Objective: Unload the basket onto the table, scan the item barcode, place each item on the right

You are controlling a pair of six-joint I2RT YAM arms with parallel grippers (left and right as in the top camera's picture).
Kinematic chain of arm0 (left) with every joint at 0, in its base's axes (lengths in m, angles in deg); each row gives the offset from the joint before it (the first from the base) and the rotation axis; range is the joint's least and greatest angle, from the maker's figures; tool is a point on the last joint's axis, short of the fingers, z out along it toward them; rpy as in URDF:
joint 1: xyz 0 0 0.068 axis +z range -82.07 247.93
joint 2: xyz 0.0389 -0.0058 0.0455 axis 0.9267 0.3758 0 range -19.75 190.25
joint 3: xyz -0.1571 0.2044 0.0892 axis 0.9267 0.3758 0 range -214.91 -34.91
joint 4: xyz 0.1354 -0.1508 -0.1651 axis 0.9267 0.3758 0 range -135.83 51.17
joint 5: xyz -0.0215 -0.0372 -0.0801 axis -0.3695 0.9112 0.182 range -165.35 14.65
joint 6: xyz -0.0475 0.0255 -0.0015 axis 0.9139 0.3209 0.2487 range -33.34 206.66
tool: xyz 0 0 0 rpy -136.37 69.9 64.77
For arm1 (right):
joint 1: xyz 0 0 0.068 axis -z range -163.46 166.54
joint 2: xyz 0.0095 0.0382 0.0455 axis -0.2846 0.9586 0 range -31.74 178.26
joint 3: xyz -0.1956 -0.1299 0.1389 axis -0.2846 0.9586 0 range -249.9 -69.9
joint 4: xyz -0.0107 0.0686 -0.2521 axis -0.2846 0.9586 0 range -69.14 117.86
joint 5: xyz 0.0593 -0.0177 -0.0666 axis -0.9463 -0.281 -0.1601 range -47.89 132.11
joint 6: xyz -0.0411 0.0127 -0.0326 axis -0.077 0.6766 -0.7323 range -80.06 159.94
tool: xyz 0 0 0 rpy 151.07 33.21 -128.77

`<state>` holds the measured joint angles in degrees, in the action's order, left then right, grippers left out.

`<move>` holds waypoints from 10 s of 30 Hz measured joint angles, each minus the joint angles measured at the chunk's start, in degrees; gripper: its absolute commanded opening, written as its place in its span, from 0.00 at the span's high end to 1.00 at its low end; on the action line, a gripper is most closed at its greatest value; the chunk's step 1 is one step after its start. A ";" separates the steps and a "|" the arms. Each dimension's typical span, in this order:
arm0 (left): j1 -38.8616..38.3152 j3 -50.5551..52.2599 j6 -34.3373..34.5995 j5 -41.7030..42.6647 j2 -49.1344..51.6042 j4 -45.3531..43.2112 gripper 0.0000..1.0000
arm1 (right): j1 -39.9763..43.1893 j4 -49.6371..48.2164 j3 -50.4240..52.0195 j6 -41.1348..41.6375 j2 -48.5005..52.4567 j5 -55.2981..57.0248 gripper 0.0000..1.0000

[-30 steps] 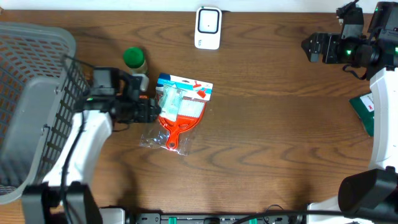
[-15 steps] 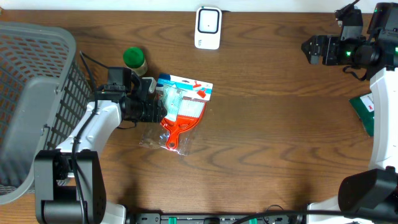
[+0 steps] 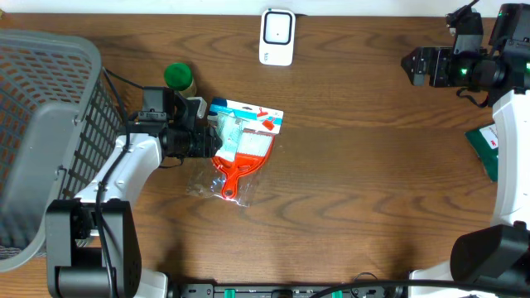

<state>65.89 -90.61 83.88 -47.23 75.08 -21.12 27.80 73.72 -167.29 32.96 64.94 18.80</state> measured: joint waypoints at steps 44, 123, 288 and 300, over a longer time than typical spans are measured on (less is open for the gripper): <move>0.04 0.00 1.29 6.47 5.75 -3.28 0.92 | -1.88 0.79 0.00 0.00 0.00 -0.24 0.04; 0.00 -0.02 1.33 -3.56 -10.40 13.07 0.49 | -17.55 -7.08 13.31 0.13 0.02 -16.06 0.27; 0.81 4.00 21.05 -6.05 0.87 -14.73 0.29 | -30.14 -42.80 26.53 14.62 18.69 -15.61 0.06; 0.79 3.39 24.76 -6.43 0.98 -22.43 0.35 | -30.14 -46.99 26.51 6.69 18.69 -15.65 0.57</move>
<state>66.67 -87.22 108.64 -53.66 76.06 -43.54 -2.34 26.73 -140.78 39.65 83.63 3.15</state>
